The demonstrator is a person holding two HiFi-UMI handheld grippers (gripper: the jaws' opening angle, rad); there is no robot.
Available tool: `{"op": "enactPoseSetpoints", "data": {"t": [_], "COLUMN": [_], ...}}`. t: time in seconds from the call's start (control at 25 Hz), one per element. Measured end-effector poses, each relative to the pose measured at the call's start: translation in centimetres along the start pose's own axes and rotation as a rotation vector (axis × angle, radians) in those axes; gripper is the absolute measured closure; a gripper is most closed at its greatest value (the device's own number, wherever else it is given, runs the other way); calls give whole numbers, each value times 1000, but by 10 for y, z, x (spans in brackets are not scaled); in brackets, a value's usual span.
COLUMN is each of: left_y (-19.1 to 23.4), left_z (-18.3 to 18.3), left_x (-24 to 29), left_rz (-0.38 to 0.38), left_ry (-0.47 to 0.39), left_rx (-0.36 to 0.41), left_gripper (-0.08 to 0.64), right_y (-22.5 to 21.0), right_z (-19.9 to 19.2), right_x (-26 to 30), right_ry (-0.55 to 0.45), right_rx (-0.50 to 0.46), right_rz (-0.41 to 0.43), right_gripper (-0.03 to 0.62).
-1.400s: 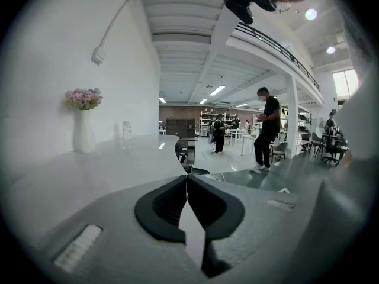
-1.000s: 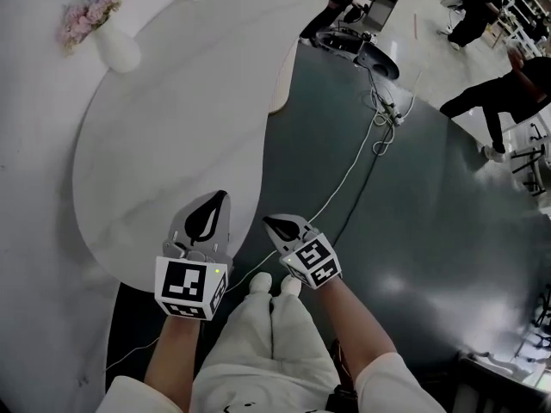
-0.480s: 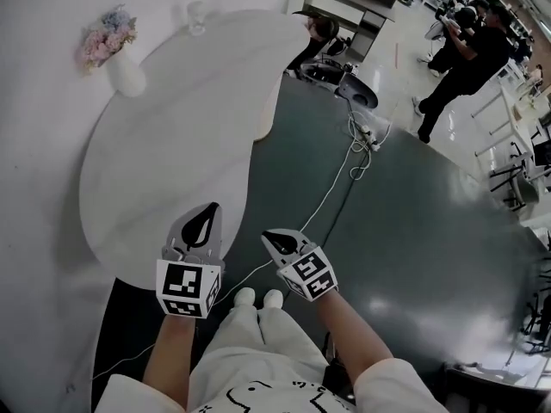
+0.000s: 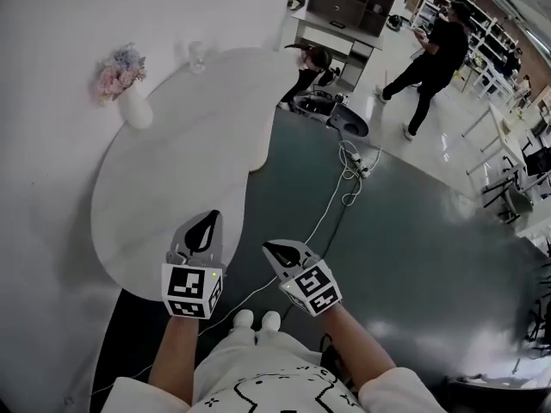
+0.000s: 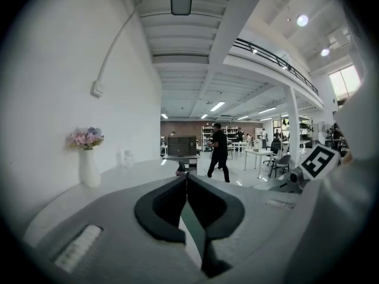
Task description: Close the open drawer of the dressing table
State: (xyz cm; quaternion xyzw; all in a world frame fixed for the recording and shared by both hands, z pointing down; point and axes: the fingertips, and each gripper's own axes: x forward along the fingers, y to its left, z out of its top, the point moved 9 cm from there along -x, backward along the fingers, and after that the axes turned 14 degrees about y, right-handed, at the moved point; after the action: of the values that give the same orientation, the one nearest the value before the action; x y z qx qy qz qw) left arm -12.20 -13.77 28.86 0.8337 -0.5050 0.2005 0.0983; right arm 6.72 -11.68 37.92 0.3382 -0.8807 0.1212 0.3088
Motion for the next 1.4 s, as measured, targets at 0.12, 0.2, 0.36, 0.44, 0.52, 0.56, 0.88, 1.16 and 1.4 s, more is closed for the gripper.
{"op": "enactPoseSetpoints", "data": {"t": [0.12, 0.2, 0.36, 0.44, 0.52, 0.56, 0.88, 1.16, 1.4], "left_y": [-1, 0, -3, -4, -6, -8, -27, -34, -35], "left_z": [17, 28, 47, 56, 64, 67, 92, 102, 106], "left_x": [-5, -8, -14, -18, -23, -25, -47, -56, -61], "left_rz": [1, -1, -8, -12, -16, -19, -43, -65, -85], "left_ry": [-37, -60, -108, -131, -156, -169, -272, -314, -338], "left_rx": [4, 15, 42, 55, 61, 65, 156, 184, 191], "left_gripper": [541, 541, 541, 541, 541, 541, 541, 541, 541], "right_y": [-2, -4, -10, -11, -11, -11, -10, -12, -13], "right_z": [19, 34, 57, 65, 72, 75, 96, 105, 106], "right_x": [-23, -36, -66, -80, -93, -100, -160, -204, -232], "right_ry": [-42, -68, -133, -178, -222, -239, -363, -437, -499], "right_rx": [-15, -23, -4, 39, 74, 87, 107, 82, 73], "right_rz": [-42, -75, -138, -164, -192, -211, -370, -500, -594], "right_gripper": [595, 595, 595, 595, 595, 595, 595, 595, 595]}}
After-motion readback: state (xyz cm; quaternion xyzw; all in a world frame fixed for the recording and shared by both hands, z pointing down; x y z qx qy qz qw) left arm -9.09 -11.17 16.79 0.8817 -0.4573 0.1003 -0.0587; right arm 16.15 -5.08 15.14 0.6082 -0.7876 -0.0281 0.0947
